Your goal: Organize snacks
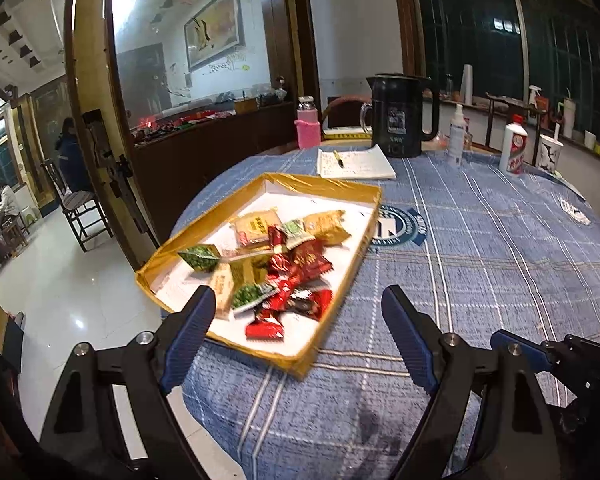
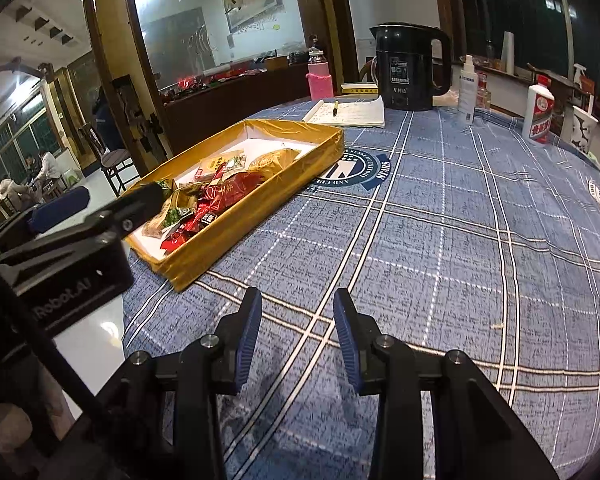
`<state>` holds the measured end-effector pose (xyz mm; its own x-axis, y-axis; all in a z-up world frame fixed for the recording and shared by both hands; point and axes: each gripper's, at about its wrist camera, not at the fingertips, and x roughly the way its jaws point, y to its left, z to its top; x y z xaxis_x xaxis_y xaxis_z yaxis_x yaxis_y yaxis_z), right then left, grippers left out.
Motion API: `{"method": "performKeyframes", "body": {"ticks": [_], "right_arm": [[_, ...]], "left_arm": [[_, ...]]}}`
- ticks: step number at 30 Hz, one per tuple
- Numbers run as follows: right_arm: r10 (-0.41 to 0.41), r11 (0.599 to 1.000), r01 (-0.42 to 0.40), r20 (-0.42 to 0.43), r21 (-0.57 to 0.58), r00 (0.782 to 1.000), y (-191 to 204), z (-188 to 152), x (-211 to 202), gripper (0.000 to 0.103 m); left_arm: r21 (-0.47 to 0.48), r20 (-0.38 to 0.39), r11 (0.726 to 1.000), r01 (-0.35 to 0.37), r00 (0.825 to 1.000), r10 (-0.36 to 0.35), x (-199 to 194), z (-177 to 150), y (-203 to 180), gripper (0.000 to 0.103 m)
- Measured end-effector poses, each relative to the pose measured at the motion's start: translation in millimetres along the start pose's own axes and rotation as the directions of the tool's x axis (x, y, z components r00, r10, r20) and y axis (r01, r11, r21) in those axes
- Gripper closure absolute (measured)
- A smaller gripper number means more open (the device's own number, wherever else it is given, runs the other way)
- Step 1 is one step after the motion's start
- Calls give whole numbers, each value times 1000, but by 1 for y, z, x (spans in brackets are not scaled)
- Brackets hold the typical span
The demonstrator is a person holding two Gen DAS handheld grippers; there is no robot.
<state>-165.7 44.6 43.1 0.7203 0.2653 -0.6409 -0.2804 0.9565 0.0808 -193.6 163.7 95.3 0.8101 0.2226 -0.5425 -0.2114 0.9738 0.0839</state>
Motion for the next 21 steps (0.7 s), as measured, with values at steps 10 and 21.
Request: {"method": "performKeyframes", "body": {"ticks": [10,21], "right_arm": [[-6,1000,6,5,20,1000,-2,-5,-7,64],[-18,1000,18,5,-8,1000,10,-7,-4,64]], "left_arm": [[16,-12,1000,19,1000,-19,-5,-6,-8,18],[-30,39,1000,5,999,-4,-9,-10,4,18]]}}
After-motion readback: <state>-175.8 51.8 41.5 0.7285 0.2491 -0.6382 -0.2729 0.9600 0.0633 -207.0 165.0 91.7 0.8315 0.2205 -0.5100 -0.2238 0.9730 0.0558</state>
